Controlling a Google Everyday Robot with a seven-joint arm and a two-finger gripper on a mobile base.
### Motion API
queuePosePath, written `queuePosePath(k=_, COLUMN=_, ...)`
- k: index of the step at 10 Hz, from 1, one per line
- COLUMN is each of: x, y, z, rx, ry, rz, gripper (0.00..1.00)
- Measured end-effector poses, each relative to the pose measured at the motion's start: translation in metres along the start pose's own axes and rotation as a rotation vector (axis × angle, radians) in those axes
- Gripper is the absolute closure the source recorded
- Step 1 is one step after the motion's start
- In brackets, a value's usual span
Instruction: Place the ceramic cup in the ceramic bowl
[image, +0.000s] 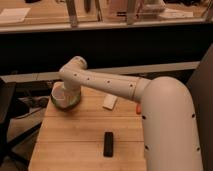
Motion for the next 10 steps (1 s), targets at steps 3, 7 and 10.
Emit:
queuePosePath(k=3, x=0.005, y=-0.003, z=0.002, rx=0.002, ry=0.002, rz=0.001, gripper=1.00)
queuePosePath(k=7, x=0.013, y=-0.005, z=0.002, rx=0.003, ry=0.007, rz=0.007, gripper=1.00)
queuePosePath(k=10, x=0.019, y=-0.008, z=0.003, rx=0.003, ry=0.012, rz=0.009, gripper=1.00)
